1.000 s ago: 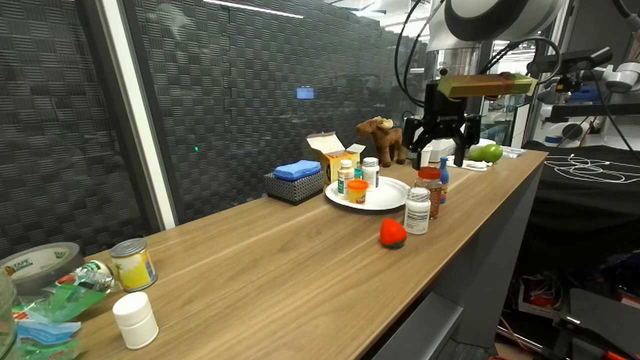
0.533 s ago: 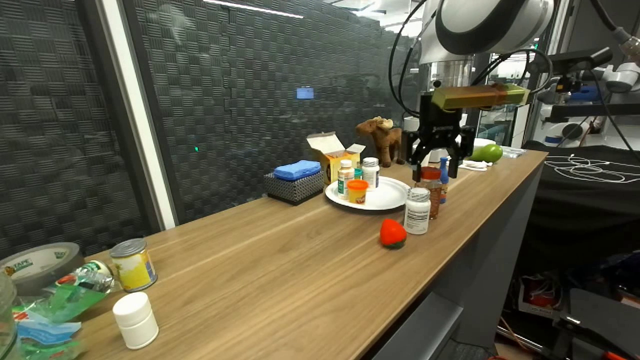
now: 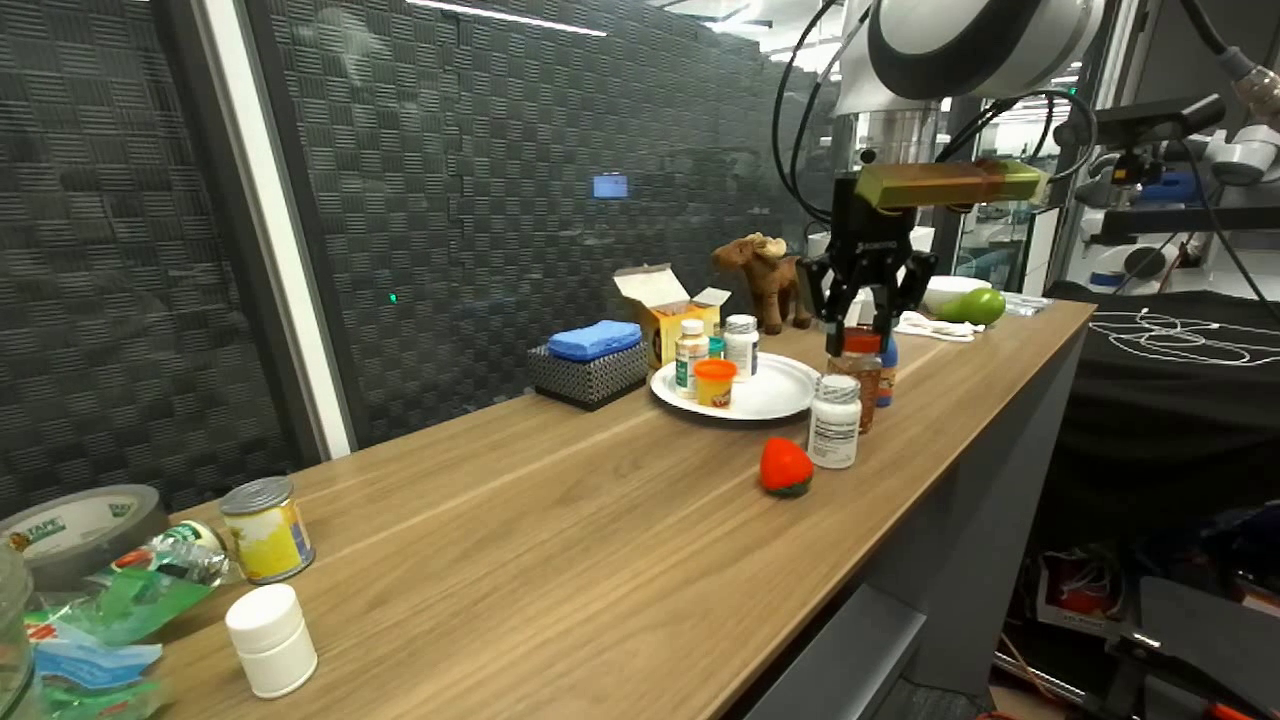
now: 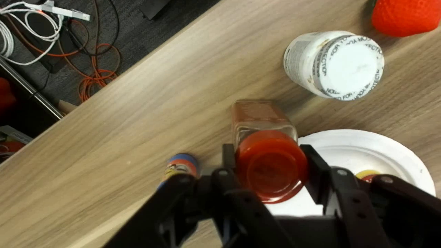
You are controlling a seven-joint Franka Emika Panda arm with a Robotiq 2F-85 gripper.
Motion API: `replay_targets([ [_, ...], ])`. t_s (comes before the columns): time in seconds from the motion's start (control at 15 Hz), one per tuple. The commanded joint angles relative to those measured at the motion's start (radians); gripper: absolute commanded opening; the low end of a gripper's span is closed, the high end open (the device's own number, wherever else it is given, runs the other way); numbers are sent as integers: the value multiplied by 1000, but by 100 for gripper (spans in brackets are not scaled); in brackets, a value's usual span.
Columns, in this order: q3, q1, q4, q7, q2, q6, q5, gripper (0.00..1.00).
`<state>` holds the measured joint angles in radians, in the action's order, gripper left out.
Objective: Place the containers and strawberry on the counter onto the white plate
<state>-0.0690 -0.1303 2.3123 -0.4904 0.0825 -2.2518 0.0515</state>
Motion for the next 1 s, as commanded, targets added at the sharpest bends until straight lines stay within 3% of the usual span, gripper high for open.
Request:
replay_targets([
  [0.0, -1, 8, -13, 0, 21, -21, -11, 24],
  [0.6, 50, 49, -76, 4, -5, 38, 70, 24],
  [0.93, 44, 49, -153, -1, -57, 13, 127, 24],
])
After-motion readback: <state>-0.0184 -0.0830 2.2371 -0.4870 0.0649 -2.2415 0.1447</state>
